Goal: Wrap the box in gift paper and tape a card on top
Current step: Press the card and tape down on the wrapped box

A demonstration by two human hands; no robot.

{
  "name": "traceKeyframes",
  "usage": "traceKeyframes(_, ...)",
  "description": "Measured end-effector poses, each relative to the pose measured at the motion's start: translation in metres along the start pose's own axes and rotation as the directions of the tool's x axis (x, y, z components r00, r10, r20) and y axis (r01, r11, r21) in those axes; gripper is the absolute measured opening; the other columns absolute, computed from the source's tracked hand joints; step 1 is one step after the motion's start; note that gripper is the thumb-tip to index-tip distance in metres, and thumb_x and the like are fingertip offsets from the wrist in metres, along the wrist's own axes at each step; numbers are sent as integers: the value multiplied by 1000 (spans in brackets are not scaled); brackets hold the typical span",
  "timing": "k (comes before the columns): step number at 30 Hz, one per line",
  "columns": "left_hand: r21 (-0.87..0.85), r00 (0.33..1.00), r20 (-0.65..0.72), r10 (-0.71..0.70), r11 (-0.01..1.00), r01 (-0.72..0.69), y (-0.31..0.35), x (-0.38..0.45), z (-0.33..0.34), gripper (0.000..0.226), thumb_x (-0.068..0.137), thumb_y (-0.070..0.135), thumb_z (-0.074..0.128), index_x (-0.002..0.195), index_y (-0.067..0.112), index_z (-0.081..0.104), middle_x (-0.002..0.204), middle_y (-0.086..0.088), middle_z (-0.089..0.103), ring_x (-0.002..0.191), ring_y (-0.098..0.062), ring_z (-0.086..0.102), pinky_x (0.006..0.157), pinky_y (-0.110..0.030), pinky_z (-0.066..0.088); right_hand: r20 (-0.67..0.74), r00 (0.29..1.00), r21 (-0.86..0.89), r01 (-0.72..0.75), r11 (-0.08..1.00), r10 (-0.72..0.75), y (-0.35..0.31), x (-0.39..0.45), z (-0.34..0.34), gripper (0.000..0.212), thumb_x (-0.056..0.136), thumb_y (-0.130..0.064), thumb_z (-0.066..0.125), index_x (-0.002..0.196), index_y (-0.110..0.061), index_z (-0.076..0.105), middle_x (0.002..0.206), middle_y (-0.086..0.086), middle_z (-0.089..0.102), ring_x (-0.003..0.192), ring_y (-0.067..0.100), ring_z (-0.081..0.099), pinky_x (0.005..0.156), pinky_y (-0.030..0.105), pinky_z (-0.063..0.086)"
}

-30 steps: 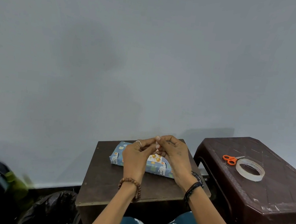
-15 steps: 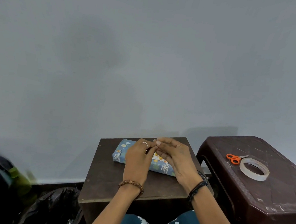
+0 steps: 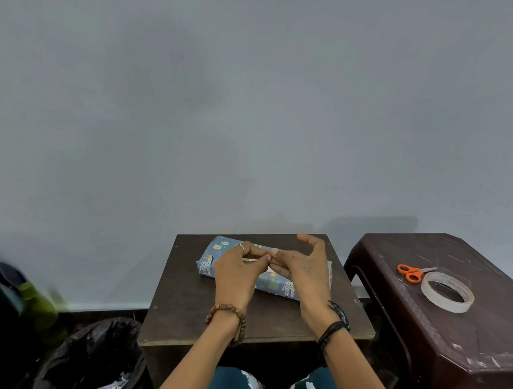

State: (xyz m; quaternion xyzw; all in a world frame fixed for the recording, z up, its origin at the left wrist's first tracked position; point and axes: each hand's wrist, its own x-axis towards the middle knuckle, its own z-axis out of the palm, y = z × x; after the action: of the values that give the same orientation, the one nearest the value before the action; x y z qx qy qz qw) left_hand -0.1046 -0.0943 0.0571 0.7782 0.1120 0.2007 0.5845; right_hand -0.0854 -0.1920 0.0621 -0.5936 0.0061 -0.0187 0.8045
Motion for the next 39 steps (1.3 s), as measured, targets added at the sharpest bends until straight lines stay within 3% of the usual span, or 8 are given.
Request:
traceKeyframes(6, -175, 998, -22, -56, 983, 51, -10, 6, -4, 12, 80, 4, 67, 85, 15, 65, 71, 3, 65, 65, 1, 59, 57, -3, 45, -39, 998, 91, 47, 995, -44, 8, 4, 5, 44, 82, 10, 61, 111, -10, 36, 86, 23, 67, 65, 22, 70, 58, 21, 55)
traceKeyframes(10, -305, 988, 90, -122, 941, 144, -24, 16, -14, 18, 87, 2, 59, 103, 7, 66, 81, 0, 67, 71, -1, 65, 71, -10, 53, -51, 998, 59, 38, 998, -35, 14, 11, 7, 41, 82, 6, 63, 110, -11, 38, 85, 17, 68, 60, 19, 67, 57, 22, 55)
traceKeyframes(15, -330, 976, 88, -198, 919, 216, -44, 30, -29, 14, 81, 3, 67, 91, -6, 68, 74, -8, 68, 57, -4, 66, 63, -14, 56, -5, 1000, -6, -21, 1000, 21, 36, 15, 23, 36, 84, 4, 61, 109, -13, 41, 82, 12, 67, 59, 16, 67, 56, 22, 55)
traceKeyframes(22, -274, 951, -72, -300, 923, 271, -95, 53, -66, 19, 74, 5, 75, 64, 6, 58, 65, -3, 58, 47, -1, 57, 49, -13, 51, 159, 980, -163, -94, 982, 120, 81, 15, 59, 27, 86, -1, 59, 104, -14, 45, 82, 10, 66, 60, 15, 65, 57, 23, 56)
traceKeyframes(28, -470, 832, -290, -473, 828, 307, -154, 71, -99, 10, 86, -3, 59, 93, 0, 65, 78, -7, 62, 71, -16, 61, 61, -14, 55, 273, 943, -404, -68, 912, 191, 138, 14, 105, 19, 87, -6, 59, 91, -22, 50, 84, 6, 67, 59, 11, 63, 56, 22, 55)
traceKeyframes(31, -445, 702, -463, -541, 827, 344, -199, 92, -138, 18, 86, -5, 58, 102, -4, 65, 90, -13, 64, 77, -23, 64, 73, -26, 57, 335, 923, -513, 9, 858, 191, 166, 11, 129, 19, 89, -5, 54, 89, -23, 53, 80, 0, 67, 61, 10, 63, 60, 29, 57)
traceKeyframes(35, -300, 601, -513, -613, 783, 544, -261, 93, -187, 26, 71, 4, 76, 77, 20, 58, 96, -21, 68, 93, -30, 66, 85, -42, 55, 461, 877, -649, 229, 726, 136, 192, 13, 151, 16, 89, -8, 52, 90, -23, 56, 75, -8, 65, 72, 12, 65, 68, 35, 56)
traceKeyframes(39, -301, 644, -435, -630, 775, 555, -280, 70, -206, 13, 79, -5, 67, 72, 6, 64, 87, -16, 66, 72, -20, 63, 62, -17, 57, 548, 832, -681, 389, 621, 80, 202, 18, 169, 13, 91, -10, 49, 93, -19, 59, 75, -13, 61, 72, 12, 64, 63, 31, 52)
